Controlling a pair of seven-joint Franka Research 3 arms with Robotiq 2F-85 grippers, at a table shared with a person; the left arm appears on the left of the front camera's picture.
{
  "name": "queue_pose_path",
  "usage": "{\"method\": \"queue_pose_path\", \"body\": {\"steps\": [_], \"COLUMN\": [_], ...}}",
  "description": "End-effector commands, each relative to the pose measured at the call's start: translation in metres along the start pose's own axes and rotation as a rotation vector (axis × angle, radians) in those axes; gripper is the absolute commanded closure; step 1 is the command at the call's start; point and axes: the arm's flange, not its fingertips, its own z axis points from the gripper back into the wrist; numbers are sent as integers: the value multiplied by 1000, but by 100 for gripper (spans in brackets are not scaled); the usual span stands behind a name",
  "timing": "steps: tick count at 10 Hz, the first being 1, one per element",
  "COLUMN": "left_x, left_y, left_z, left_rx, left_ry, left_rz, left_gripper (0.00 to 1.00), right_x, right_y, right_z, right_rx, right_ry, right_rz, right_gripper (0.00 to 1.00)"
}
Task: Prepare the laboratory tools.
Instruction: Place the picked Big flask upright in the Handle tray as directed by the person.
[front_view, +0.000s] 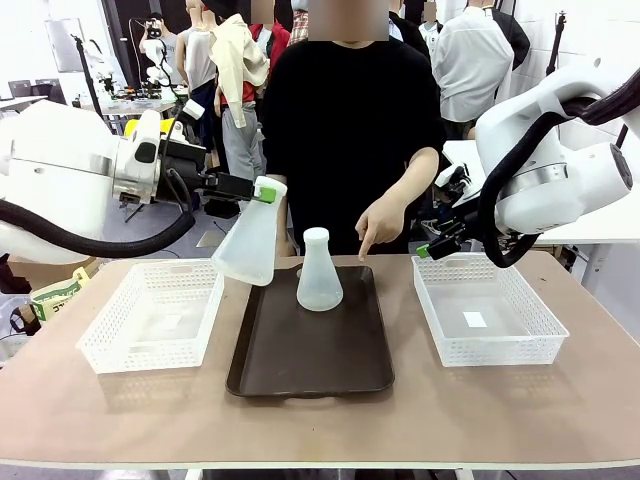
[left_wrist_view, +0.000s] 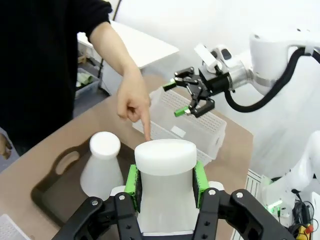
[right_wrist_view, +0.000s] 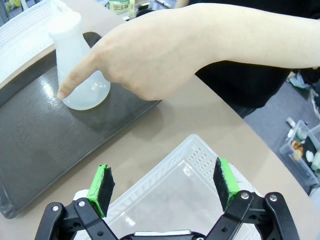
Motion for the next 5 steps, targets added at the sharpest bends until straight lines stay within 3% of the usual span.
{"method": "queue_pose_path", "body": {"steps": [1, 3, 5], "left_x": [-35, -62, -72], "left_y": [6, -2, -8], "left_z": [-31, -58, -64], "left_rx": [-162, -300, -339], "left_ry": [-23, -136, -208], "left_rz": [-84, -247, -420], "left_gripper": [100, 100, 100], "right_x": [1, 1, 1], "right_y": [-2, -2, -2], "right_z": [-1, -1, -1], "right_rx": [0, 0, 0], "right_ry": [4, 4, 4], "right_rz": [8, 8, 8], "right_gripper": [0, 0, 0]}}
